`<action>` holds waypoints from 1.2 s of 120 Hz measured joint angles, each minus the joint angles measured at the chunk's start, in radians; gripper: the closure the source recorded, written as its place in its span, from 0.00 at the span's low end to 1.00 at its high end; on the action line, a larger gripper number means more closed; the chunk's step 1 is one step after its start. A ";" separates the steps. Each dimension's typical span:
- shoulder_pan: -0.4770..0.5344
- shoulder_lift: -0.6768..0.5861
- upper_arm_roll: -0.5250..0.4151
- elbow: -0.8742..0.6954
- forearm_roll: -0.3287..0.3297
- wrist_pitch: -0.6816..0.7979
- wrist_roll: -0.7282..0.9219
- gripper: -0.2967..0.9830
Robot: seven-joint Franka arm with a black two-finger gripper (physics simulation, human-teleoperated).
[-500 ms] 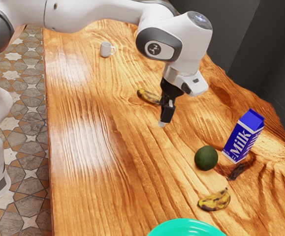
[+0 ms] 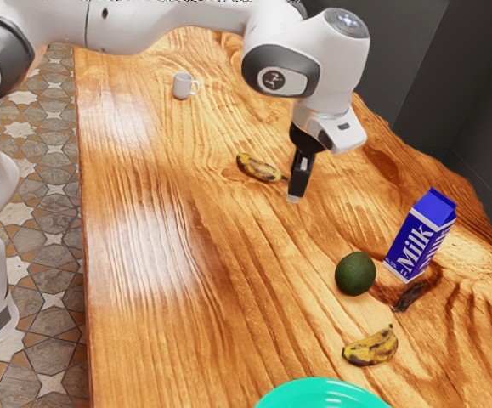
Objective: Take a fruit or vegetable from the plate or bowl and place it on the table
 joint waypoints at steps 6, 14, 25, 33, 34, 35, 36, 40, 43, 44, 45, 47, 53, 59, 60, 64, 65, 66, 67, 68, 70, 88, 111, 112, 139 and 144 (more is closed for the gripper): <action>-0.025 0.063 0.000 0.058 -0.010 0.003 0.008 0.23; -0.186 0.184 0.004 0.148 -0.070 0.029 0.009 0.23; -0.305 0.398 0.000 0.387 -0.139 0.082 -0.011 0.23; -0.333 0.454 -0.017 0.448 -0.168 0.113 -0.065 0.23; -0.334 0.460 -0.020 0.452 -0.171 0.117 -0.074 0.23; -0.336 0.464 -0.024 0.455 -0.174 0.121 -0.084 0.23; -0.337 0.468 -0.026 0.458 -0.176 0.125 -0.093 0.23; -0.341 0.484 -0.034 0.464 -0.192 0.139 -0.134 0.23; -0.342 0.493 -0.038 0.465 -0.207 0.149 -0.168 0.23; -0.343 0.495 -0.039 0.465 -0.211 0.152 -0.180 0.23; -0.344 0.497 -0.040 0.465 -0.215 0.154 -0.193 0.23; -0.347 0.500 -0.044 0.465 -0.223 0.160 -0.218 0.23; -0.356 0.504 -0.053 0.466 -0.241 0.175 -0.289 0.23; -0.358 0.511 -0.067 0.471 -0.253 0.189 -0.355 0.23; -0.357 0.514 -0.070 0.473 -0.254 0.191 -0.365 0.23; -0.354 0.534 -0.078 0.489 -0.260 0.201 -0.405 0.23; -0.353 0.541 -0.079 0.494 -0.261 0.203 -0.414 0.23; -0.353 0.548 -0.080 0.499 -0.262 0.205 -0.424 0.23; -0.352 0.555 -0.081 0.502 -0.263 0.207 -0.433 0.23; -0.351 0.560 -0.082 0.506 -0.264 0.209 -0.442 0.23; -0.348 0.571 -0.085 0.511 -0.267 0.213 -0.460 0.23; -0.319 0.618 -0.107 0.526 -0.296 0.239 -0.597 0.23; -0.329 0.614 -0.138 0.519 -0.311 0.252 -0.712 0.23; -0.331 0.614 -0.139 0.519 -0.311 0.253 -0.713 0.23; -0.355 0.611 -0.125 0.517 -0.316 0.252 -0.714 0.23; -0.355 0.611 -0.119 0.516 -0.316 0.252 -0.707 0.23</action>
